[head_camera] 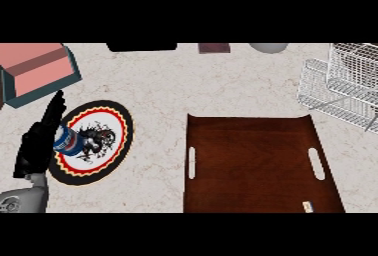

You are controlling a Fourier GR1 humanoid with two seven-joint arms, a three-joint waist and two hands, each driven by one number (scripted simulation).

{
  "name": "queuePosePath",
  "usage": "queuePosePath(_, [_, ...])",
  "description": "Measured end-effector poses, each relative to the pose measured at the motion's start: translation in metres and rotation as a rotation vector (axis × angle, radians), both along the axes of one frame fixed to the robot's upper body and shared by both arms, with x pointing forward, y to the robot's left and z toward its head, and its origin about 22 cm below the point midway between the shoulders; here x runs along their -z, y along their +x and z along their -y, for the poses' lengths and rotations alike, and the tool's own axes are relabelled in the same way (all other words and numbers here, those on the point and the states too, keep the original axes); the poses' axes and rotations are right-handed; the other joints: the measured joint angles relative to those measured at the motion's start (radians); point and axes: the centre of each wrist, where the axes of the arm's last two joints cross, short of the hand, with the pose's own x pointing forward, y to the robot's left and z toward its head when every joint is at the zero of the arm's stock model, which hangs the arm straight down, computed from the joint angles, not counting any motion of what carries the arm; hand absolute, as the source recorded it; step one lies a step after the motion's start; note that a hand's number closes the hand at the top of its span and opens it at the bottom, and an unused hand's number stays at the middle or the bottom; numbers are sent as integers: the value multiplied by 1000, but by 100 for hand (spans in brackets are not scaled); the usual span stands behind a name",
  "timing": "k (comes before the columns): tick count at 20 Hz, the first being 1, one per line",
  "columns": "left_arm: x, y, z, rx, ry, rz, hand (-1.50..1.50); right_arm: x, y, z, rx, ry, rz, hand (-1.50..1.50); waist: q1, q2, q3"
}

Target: Pick the lemon from the tray and place it in the tiered basket

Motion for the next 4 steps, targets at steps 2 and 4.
queuePosePath(2, [8,-4,3,-6,-3,-5,0,5,-25,12,-8,11,6,-150,-6,-1,0])
queuePosePath(4, [4,0,5,-10,-7,-3,0,13,-48,21,-16,26,35,-150,-8,0,0])
